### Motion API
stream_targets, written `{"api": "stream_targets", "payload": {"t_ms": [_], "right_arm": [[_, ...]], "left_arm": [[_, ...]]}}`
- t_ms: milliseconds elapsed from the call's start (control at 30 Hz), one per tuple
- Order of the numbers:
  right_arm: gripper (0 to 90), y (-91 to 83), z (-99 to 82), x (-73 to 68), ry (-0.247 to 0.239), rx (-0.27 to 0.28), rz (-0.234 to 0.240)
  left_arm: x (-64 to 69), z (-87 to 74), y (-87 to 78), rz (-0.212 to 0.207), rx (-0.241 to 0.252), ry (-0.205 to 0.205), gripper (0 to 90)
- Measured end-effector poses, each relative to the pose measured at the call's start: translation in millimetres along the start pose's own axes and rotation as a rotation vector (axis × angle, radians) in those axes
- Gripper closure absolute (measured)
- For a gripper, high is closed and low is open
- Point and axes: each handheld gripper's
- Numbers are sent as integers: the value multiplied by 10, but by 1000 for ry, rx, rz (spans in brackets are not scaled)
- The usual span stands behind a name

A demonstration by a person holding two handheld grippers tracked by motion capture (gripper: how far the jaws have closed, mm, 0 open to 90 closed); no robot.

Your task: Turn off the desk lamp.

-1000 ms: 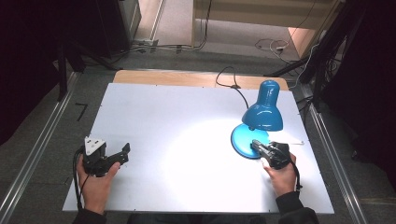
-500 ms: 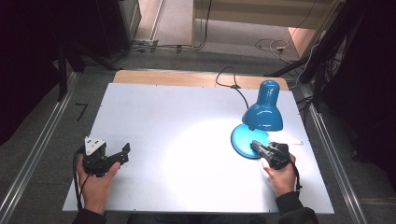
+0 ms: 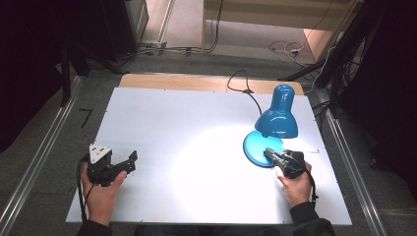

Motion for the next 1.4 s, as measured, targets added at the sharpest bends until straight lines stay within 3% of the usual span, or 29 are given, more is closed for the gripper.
{"api": "stream_targets", "payload": {"t_ms": [567, 600, 667, 767, 933, 1233, 1400], "right_arm": [[883, 28, 18, -9, -3, 4, -6], [883, 46, 10, -4, -14, 5, -26], [884, 49, 20, 17, 8, 6, -19], [883, 52, 22, 3, -9, 9, -30], [883, 22, 20, 66, 24, 29, -28], [878, -33, 39, 86, 39, 53, -13], [776, -47, 49, 76, 40, 58, 8]], "left_arm": [[1, 2, 2, -3, 2, -1, 148], [1, 2, 1, -4, 2, -1, 148], [3, 2, -4, -3, 4, -2, 148], [-3, 2, -1, -5, 5, -5, 148], [-10, 3, -2, -3, 6, -6, 148], [-16, 5, -8, -5, 7, -7, 148], [-16, 5, -6, -6, 6, -7, 148]]}}
Point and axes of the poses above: each handheld gripper's, and its own axes: y roughly forward along the jaws, z roughly out of its top, x roughly to its right, and after that the axes turned 2 degrees about z, right-handed
